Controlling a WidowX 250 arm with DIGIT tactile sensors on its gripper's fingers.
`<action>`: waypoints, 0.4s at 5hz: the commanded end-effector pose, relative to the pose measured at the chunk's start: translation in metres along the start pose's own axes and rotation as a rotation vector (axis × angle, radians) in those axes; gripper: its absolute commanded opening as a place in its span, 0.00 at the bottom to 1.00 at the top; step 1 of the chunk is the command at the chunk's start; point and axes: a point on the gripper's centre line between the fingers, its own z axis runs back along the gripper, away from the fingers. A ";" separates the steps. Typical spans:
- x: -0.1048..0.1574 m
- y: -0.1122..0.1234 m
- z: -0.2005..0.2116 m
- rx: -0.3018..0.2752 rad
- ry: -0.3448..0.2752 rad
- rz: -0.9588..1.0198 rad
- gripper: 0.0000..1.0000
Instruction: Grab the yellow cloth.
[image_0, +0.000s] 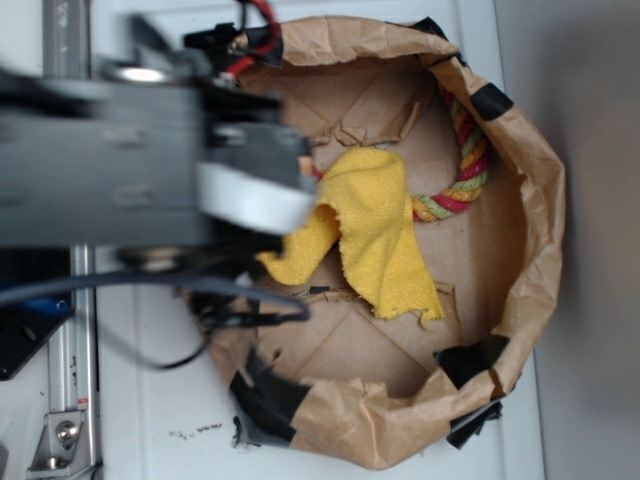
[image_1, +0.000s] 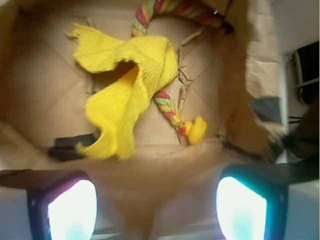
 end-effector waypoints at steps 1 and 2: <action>0.066 -0.008 -0.050 0.000 -0.007 -0.045 1.00; 0.065 -0.018 -0.061 -0.018 -0.017 -0.048 1.00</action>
